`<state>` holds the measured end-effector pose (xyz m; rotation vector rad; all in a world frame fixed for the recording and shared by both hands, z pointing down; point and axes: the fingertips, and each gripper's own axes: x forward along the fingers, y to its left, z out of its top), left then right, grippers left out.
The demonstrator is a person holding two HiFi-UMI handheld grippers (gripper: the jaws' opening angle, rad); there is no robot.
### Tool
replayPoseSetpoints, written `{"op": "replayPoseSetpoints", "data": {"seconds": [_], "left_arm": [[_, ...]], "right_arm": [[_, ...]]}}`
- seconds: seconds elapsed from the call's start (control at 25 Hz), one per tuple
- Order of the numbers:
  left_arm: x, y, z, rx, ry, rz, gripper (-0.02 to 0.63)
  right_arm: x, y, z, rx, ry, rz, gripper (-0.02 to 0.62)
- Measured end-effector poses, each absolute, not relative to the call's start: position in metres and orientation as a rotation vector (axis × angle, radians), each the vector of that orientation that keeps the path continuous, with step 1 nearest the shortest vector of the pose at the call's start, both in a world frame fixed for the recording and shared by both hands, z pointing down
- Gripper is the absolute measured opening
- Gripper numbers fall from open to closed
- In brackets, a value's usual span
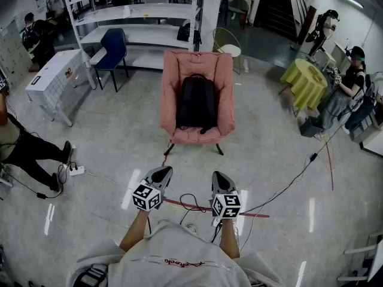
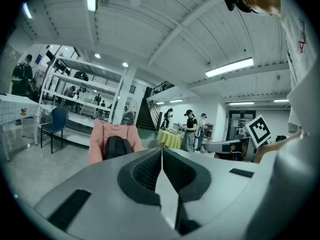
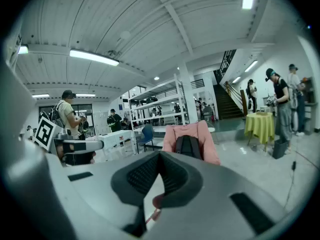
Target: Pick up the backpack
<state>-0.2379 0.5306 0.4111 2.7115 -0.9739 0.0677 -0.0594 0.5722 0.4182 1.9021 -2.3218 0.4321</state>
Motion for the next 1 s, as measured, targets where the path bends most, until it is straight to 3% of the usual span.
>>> {"op": "replayPoseSetpoints", "data": {"seconds": [1.0], "left_arm": [[-0.195, 0.551, 0.408, 2.673, -1.032, 0.046, 0.018]], "right_arm": [[-0.025, 0.589, 0.430, 1.790, -2.367, 0.480, 0.018]]}}
